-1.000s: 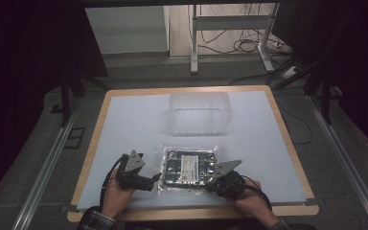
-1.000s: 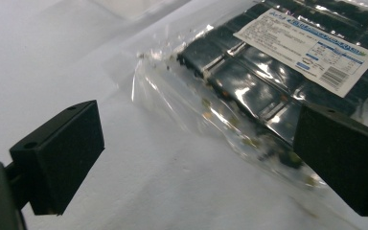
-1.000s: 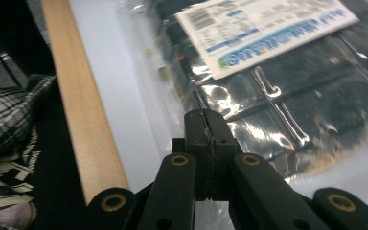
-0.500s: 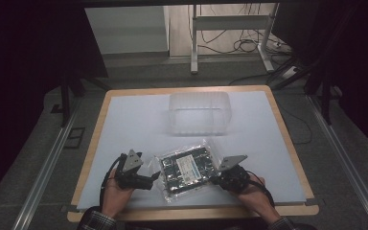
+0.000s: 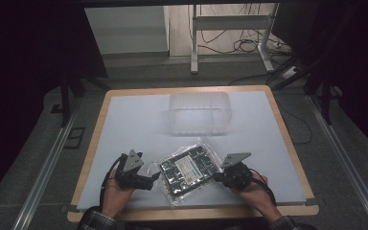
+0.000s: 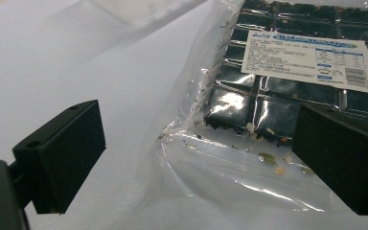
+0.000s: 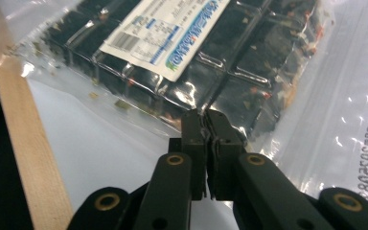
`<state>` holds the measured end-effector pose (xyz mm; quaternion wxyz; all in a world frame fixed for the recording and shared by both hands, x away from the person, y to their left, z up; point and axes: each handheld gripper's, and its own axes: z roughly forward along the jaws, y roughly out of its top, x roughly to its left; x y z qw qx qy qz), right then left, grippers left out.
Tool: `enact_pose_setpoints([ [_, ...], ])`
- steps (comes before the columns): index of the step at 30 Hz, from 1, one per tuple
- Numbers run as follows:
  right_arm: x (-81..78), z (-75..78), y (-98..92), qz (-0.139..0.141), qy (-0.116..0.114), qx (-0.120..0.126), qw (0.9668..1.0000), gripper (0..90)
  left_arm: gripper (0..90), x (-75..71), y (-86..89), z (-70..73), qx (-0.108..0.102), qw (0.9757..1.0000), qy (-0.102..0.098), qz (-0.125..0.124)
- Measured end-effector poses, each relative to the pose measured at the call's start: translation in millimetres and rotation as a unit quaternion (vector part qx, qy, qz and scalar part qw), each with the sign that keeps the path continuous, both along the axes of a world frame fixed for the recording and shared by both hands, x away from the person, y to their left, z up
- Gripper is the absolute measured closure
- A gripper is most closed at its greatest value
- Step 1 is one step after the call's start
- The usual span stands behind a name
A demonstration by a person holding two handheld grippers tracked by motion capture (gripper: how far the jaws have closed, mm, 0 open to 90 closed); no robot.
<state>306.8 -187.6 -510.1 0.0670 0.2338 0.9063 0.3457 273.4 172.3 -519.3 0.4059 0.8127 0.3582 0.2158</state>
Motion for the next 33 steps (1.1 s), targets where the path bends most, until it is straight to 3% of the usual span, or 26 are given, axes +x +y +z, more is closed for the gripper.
enact_pose_setpoints([
  [5, -0.6, 4.2, -0.8, 0.000, -0.003, 0.009, 1.0000, 84.3, 4.2, 0.0, -0.4, -0.2, 0.001, 1.0000, 0.001, -0.001],
  [13, 5.7, 11.9, -10.6, -0.029, -0.015, 0.024, 0.9992, 78.4, 4.4, 0.0, -0.7, -0.2, 0.002, 1.0000, 0.001, -0.002],
  [23, 16.2, 18.6, -25.4, -0.071, -0.045, 0.041, 0.9956, 60.9, 4.7, -0.1, -1.3, -0.6, 0.006, 1.0000, 0.001, -0.005],
  [28, 24.5, 14.8, -32.2, -0.084, -0.038, 0.041, 0.9949, 53.2, 4.8, -0.1, -2.1, -0.9, 0.008, 0.9999, 0.001, -0.006],
  [33, 31.7, 10.9, -36.3, -0.094, -0.045, 0.045, 0.9935, 43.5, 4.9, -0.1, -2.7, -1.0, 0.010, 0.9999, 0.002, -0.007],
])
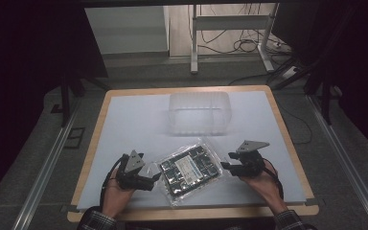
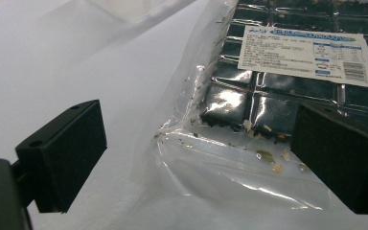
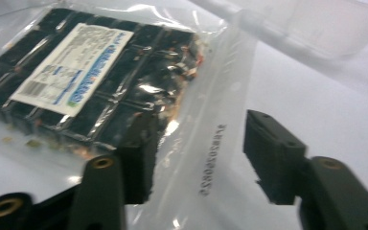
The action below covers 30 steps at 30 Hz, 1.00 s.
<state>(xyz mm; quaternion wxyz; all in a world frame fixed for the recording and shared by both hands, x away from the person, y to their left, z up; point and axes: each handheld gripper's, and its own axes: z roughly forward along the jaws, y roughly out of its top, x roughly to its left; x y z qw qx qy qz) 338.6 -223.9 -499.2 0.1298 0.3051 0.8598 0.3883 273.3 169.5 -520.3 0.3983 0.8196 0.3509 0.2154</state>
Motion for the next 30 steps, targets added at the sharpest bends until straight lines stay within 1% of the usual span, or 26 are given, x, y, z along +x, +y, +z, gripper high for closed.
enact_pose_setpoints([
  [3, 5.8, -5.0, -0.7, -0.003, 0.004, 0.004, 1.0000, 36.7, 5.0, 0.0, 0.0, 0.1, 0.003, 1.0000, 0.000, -0.001],
  [4, 7.5, -6.8, -0.1, -0.005, 0.009, 0.004, 0.9999, 35.5, 5.0, 0.0, -0.3, -0.1, 0.001, 1.0000, 0.000, -0.001],
  [6, 10.6, -10.5, 2.0, -0.001, 0.013, 0.003, 0.9999, 33.6, 5.1, 0.1, 0.0, 0.1, 0.006, 1.0000, 0.000, -0.002],
  [9, 12.2, -13.3, 5.5, 0.004, 0.015, 0.002, 0.9999, 33.2, 5.1, 0.1, -0.1, 0.0, 0.006, 1.0000, 0.000, -0.002],
  [10, 13.9, -16.8, 10.3, 0.008, 0.017, 0.000, 0.9998, 33.8, 5.1, 0.0, -0.3, -0.2, 0.007, 1.0000, 0.000, -0.003],
  [12, 14.6, -18.1, 11.5, 0.011, 0.020, 0.000, 0.9997, 35.2, 5.1, 0.0, -0.5, -0.2, 0.008, 1.0000, 0.000, -0.003],
  [13, 15.5, -19.5, 13.1, 0.013, 0.024, -0.003, 0.9996, 36.4, 5.1, -0.1, -0.6, -0.2, 0.009, 1.0000, 0.000, -0.004],
  [14, 17.2, -21.5, 15.9, 0.016, 0.029, -0.007, 0.9994, 42.3, 5.2, -0.2, -0.8, -0.3, 0.009, 1.0000, 0.000, -0.004],
  [16, 17.6, -21.6, 16.4, 0.017, 0.028, -0.006, 0.9994, 43.9, 5.2, -0.2, -0.8, -0.3, 0.010, 0.9999, 0.000, -0.004],
  [17, 19.1, -21.6, 17.7, 0.018, 0.031, -0.002, 0.9994, 49.1, 5.2, -0.1, -0.9, -0.4, 0.010, 0.9999, 0.000, -0.004],
  [18, 19.3, -21.4, 18.5, 0.019, 0.033, -0.001, 0.9993, 51.2, 5.3, -0.2, -1.1, -0.5, 0.010, 0.9999, 0.000, -0.004],
  [19, 19.3, -21.4, 18.5, 0.019, 0.033, -0.001, 0.9993, 51.2, 5.3, -0.2, -1.1, -0.5, 0.010, 0.9999, 0.000, -0.004],
  [20, 19.6, -21.4, 21.0, 0.019, 0.035, -0.001, 0.9992, 56.1, 5.3, -0.3, -1.4, -0.5, 0.010, 0.9999, 0.001, -0.004],
  [22, 19.4, -20.8, 22.9, 0.020, 0.034, 0.002, 0.9992, 59.7, 5.4, -0.3, -1.6, -0.6, 0.010, 0.9999, 0.001, -0.004],
  [24, 19.0, -20.6, 24.4, 0.020, 0.035, 0.000, 0.9992, 63.7, 5.4, -0.2, -1.9, -0.8, 0.012, 0.9999, 0.000, -0.004],
  [25, 19.0, -20.6, 24.4, 0.020, 0.035, 0.000, 0.9992, 63.7, 5.4, -0.2, -1.9, -0.8, 0.012, 0.9999, 0.000, -0.004],
  [26, 19.3, -21.9, 25.5, 0.018, 0.041, -0.001, 0.9990, 68.5, 5.4, -0.3, -2.0, -0.8, 0.013, 0.9999, 0.000, -0.005],
  [29, 20.7, -25.1, 26.4, 0.011, 0.055, 0.000, 0.9984, 72.7, 5.5, -0.3, -2.2, -0.8, 0.014, 0.9999, 0.000, -0.006],
  [30, 20.7, -25.1, 26.4, 0.011, 0.055, 0.000, 0.9984, 72.7, 5.5, -0.3, -2.2, -0.8, 0.014, 0.9999, 0.000, -0.006],
])
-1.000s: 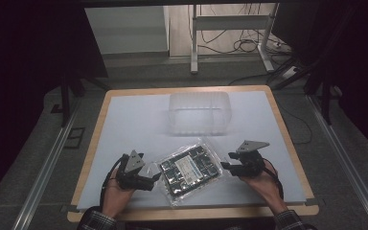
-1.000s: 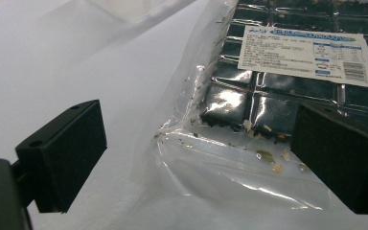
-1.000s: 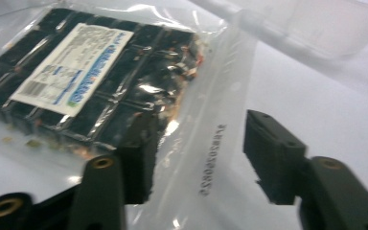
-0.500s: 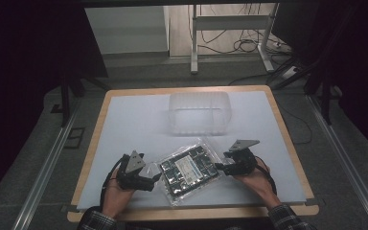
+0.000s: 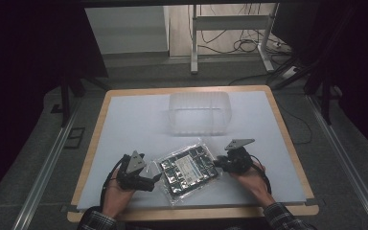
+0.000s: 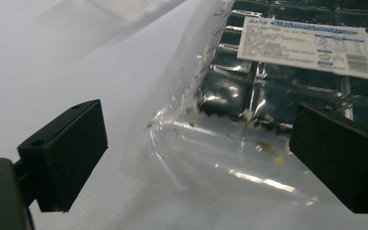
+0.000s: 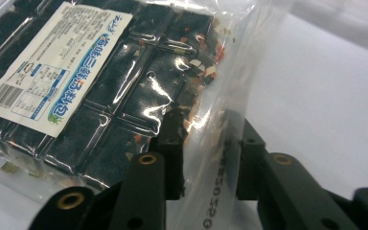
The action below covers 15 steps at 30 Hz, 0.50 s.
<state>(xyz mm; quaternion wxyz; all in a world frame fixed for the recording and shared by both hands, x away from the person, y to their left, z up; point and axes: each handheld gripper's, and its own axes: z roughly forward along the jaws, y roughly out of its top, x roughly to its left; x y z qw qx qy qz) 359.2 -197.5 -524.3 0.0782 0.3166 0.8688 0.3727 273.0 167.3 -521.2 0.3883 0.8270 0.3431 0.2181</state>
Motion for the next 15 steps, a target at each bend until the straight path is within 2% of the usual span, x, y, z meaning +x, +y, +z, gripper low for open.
enact_pose_setpoints([
  [1, 0.6, 0.3, -0.3, -0.005, 0.006, 0.002, 1.0000, 75.9, 5.5, 0.1, 0.0, -0.1, 0.000, 1.0000, 0.000, 0.000],
  [2, 1.0, 0.7, -0.6, -0.014, 0.012, 0.003, 0.9998, 85.1, 5.5, 0.0, -0.1, 0.0, 0.001, 1.0000, 0.000, 0.000],
  [3, 1.1, 0.8, -0.9, -0.016, 0.015, 0.003, 0.9998, 86.9, 5.5, 0.0, -0.1, 0.0, 0.001, 1.0000, 0.000, 0.000],
  [6, 1.7, 1.2, -0.3, -0.022, 0.023, 0.008, 0.9995, 88.7, 5.5, -0.3, 0.2, 0.2, 0.001, 1.0000, -0.001, 0.000],
  [12, 0.0, 9.9, -0.5, -0.021, 0.023, 0.010, 0.9995, 88.8, 5.6, -0.3, 1.0, 0.6, 0.000, 1.0000, -0.002, 0.001],
  [15, -1.9, 15.4, 0.6, -0.016, 0.014, 0.013, 0.9997, 88.8, 5.6, -0.2, 1.2, 0.6, 0.000, 1.0000, -0.003, 0.002],
])
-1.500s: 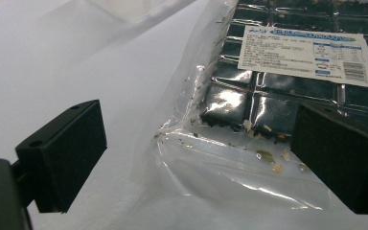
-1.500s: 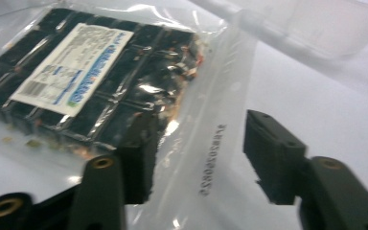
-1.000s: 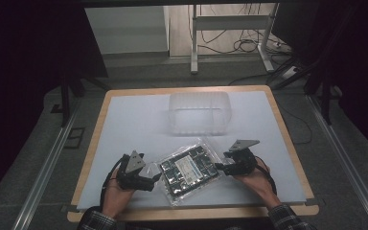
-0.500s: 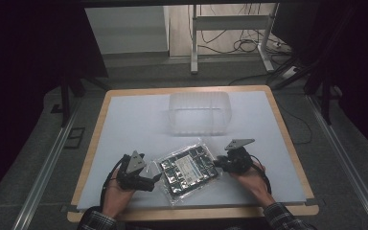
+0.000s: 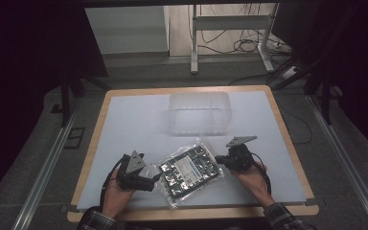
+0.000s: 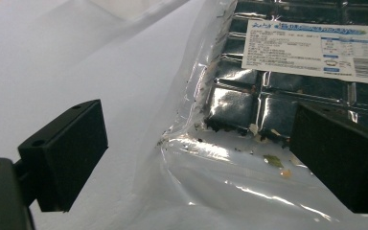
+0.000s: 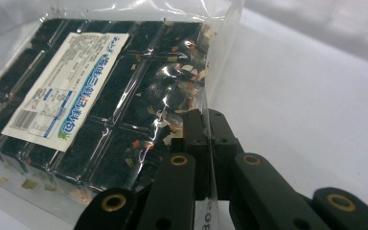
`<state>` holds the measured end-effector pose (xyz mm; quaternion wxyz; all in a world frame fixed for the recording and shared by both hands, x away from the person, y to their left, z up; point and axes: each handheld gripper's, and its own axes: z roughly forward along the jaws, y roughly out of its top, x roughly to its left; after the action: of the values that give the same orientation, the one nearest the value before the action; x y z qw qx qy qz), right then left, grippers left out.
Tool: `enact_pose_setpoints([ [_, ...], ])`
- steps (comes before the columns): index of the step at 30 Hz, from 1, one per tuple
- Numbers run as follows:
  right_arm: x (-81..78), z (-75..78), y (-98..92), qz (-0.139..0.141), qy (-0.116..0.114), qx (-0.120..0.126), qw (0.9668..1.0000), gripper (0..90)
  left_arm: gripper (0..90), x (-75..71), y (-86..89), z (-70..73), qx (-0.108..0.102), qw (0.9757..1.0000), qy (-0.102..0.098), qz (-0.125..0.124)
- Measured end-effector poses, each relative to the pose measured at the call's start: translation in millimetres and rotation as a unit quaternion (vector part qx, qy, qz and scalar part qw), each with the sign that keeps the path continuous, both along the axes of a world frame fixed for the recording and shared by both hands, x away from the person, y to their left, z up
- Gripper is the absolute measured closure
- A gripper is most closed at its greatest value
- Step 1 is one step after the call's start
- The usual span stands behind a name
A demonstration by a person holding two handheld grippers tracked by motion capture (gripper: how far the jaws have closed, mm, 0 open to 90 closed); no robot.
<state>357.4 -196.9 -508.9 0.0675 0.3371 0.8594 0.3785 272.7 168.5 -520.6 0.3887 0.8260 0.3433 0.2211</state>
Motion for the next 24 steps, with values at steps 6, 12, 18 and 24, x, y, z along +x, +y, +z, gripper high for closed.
enact_pose_setpoints([
  [6, -5.3, 17.7, -1.1, 0.006, -0.008, 0.014, 0.9999, 88.8, 5.6, -0.5, 0.1, 0.4, -0.003, 1.0000, -0.002, 0.004],
  [12, -5.4, 33.6, -4.2, 0.014, -0.002, 0.036, 0.9993, 88.8, 5.5, -0.9, 0.6, 1.0, -0.003, 1.0000, -0.004, 0.004],
  [18, -1.1, 55.7, -4.2, 0.027, -0.002, 0.065, 0.9976, 88.9, 5.5, -1.1, 1.7, 1.2, -0.011, 0.9999, -0.002, 0.009],
  [24, 3.3, 80.5, -3.3, 0.045, -0.001, 0.100, 0.9940, 89.0, 5.3, -2.6, 2.2, 2.8, -0.021, 0.9997, -0.012, 0.008],
])
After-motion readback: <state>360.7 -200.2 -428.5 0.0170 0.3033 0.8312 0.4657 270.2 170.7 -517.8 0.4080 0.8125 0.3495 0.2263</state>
